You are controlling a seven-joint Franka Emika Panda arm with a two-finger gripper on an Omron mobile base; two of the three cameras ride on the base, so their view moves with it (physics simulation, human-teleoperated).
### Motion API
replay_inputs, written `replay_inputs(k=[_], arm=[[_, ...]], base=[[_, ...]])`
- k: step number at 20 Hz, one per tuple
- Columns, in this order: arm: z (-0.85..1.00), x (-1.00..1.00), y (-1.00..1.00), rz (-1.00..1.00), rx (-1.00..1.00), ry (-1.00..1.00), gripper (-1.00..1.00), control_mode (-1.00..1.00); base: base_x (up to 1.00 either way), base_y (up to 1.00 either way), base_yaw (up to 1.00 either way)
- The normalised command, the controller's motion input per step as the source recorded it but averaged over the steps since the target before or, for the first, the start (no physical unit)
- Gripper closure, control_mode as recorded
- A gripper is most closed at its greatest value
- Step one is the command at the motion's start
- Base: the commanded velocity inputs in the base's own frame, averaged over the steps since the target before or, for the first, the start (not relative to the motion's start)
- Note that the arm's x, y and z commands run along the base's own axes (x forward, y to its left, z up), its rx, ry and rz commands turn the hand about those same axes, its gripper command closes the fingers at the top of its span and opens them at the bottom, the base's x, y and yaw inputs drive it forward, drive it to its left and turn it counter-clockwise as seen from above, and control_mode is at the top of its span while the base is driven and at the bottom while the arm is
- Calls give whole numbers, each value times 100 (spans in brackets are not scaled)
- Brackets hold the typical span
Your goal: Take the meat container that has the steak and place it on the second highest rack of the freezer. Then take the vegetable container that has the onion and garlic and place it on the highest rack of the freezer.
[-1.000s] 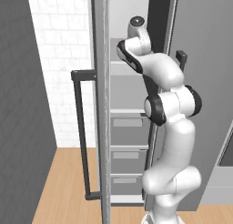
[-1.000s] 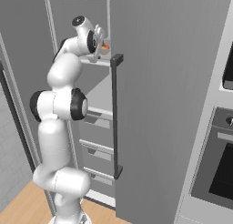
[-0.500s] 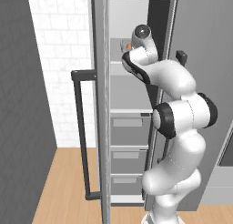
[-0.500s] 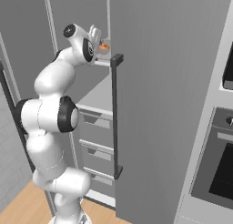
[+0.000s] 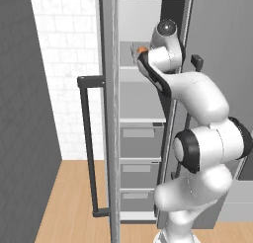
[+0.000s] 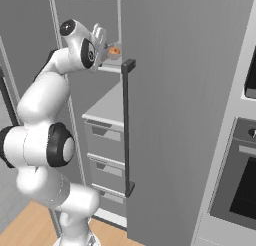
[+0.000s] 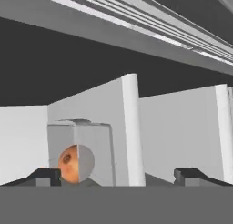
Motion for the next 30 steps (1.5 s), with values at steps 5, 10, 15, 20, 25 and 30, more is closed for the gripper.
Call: replay_inputs(k=[5, 10, 15, 20, 25, 30], arm=[[-16, -100, 0, 11, 0, 11, -100, -100], [-54, -100, 0, 31, -3, 23, -100, -100], [-58, -91, 0, 20, -9, 20, -100, -100], [-78, -74, -1, 5, -12, 17, -100, -100], [-40, -69, 0, 3, -7, 12, -100, -100], [-34, -53, 0, -2, -2, -3, -100, 100]], base=[[0, 0, 0], [0, 0, 0], [0, 0, 0], [0, 0, 0], [0, 0, 0], [-13, -3, -2]])
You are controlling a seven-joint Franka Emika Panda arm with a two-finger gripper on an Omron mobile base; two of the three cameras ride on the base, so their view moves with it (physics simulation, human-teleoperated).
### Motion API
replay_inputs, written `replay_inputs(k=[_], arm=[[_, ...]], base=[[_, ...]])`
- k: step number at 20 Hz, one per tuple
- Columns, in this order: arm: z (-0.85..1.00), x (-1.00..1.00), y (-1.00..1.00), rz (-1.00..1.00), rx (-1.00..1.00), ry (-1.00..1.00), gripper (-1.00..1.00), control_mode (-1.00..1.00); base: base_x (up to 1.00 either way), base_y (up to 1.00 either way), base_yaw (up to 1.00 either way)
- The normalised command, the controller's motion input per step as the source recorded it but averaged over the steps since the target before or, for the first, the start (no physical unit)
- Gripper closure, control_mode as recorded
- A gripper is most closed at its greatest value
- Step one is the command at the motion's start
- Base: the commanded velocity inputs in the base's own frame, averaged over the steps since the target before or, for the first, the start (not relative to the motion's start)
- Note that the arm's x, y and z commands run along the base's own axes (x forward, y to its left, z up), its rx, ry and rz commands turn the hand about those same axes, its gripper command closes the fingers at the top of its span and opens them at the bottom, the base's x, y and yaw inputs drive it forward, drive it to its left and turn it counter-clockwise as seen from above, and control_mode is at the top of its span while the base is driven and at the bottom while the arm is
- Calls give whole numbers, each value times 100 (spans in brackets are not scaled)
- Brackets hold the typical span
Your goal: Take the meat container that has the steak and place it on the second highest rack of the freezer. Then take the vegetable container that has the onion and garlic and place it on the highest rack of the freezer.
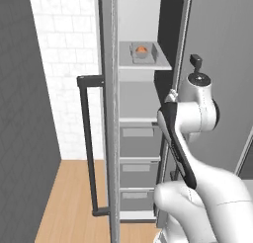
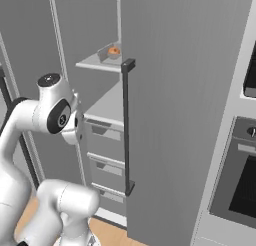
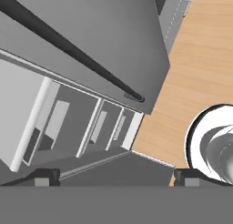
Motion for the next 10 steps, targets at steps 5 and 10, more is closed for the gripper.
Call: replay_inputs(k=[5, 10], arm=[[0, 0, 0, 0, 0, 0, -100, 100], [0, 0, 0, 0, 0, 0, -100, 100]], base=[[-48, -54, -21], [-6, -100, -12]])
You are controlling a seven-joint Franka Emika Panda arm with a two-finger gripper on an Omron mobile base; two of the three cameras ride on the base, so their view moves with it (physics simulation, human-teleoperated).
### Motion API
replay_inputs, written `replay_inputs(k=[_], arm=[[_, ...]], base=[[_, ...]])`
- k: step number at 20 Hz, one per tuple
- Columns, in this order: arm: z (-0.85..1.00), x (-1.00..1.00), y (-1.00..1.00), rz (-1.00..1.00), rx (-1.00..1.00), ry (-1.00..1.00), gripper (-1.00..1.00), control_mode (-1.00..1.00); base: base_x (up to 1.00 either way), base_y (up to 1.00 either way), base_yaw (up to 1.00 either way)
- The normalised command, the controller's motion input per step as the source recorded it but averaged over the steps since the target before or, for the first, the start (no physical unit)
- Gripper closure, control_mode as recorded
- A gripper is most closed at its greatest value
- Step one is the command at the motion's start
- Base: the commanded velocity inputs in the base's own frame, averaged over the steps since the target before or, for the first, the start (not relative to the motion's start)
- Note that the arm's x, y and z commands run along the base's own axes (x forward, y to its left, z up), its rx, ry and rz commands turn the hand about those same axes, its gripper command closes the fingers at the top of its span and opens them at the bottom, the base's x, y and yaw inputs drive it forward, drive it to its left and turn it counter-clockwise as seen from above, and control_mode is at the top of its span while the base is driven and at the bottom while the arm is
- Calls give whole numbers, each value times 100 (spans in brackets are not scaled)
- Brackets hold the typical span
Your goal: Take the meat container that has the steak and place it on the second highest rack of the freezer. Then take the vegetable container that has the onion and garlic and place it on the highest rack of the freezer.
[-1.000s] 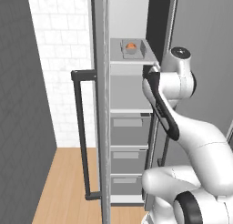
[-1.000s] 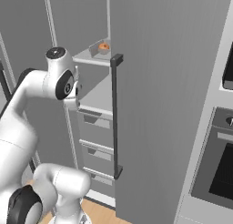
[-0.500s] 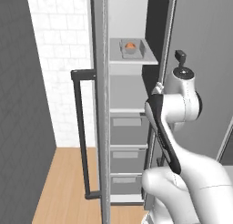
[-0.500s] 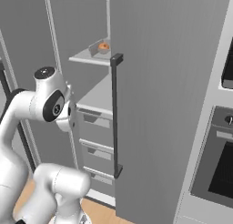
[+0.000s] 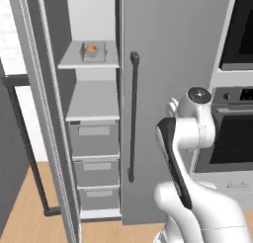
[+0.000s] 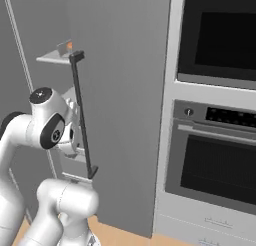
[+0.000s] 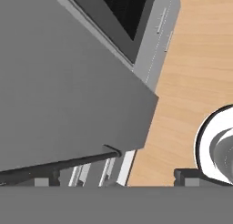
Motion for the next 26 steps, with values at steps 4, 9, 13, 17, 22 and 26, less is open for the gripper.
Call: replay_inputs(k=[4, 9, 13, 17, 22, 26], arm=[[0, 0, 0, 0, 0, 0, -100, 100], [0, 0, 0, 0, 0, 0, -100, 100], [0, 0, 0, 0, 0, 0, -100, 100], [0, 0, 0, 0, 0, 0, -100, 100], [0, 0, 0, 0, 0, 0, -100, 100], [0, 0, 0, 0, 0, 0, -100, 100]], base=[[0, -100, -14], [0, -100, -13], [0, -100, -10], [5, -100, -6], [23, -100, -1], [39, -100, 0]])
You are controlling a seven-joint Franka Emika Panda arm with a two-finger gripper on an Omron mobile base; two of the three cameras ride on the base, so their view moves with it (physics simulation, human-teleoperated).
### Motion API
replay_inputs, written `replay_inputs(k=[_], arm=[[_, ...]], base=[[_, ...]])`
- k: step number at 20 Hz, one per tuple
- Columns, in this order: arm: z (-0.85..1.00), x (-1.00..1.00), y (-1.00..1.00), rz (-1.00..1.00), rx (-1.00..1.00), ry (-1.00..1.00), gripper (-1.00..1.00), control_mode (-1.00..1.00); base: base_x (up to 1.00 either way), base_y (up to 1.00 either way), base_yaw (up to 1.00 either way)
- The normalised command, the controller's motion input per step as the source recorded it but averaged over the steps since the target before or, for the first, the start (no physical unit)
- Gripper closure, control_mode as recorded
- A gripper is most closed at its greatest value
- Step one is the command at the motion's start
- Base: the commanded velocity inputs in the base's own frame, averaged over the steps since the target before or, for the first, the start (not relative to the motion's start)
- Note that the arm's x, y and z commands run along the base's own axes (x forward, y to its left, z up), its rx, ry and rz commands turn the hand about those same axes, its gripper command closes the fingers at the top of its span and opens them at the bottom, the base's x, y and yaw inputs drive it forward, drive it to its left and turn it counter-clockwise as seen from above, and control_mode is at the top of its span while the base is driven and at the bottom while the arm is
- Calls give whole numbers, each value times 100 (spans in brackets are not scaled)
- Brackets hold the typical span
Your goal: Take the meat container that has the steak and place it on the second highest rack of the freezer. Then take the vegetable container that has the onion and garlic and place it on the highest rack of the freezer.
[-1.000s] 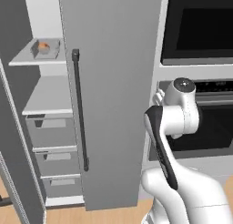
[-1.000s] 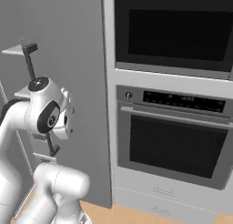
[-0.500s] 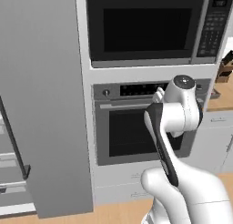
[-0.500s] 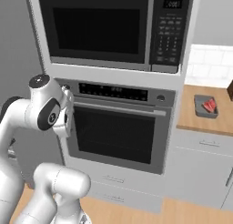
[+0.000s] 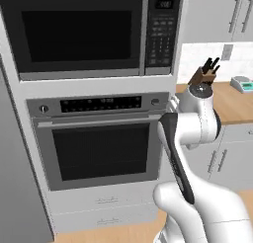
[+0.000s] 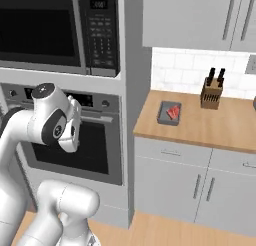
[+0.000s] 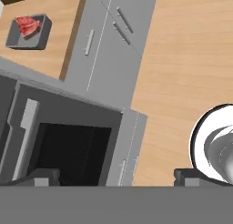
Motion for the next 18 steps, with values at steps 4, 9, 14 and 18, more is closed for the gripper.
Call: replay_inputs(k=[4, 9, 14, 18], arm=[[0, 0, 0, 0, 0, 0, -100, 100], [0, 0, 0, 0, 0, 0, -100, 100], [0, 0, 0, 0, 0, 0, -100, 100], [0, 0, 0, 0, 0, 0, -100, 100]], base=[[43, -100, 1], [39, -97, 3], [57, -36, 10], [81, 0, 15]])
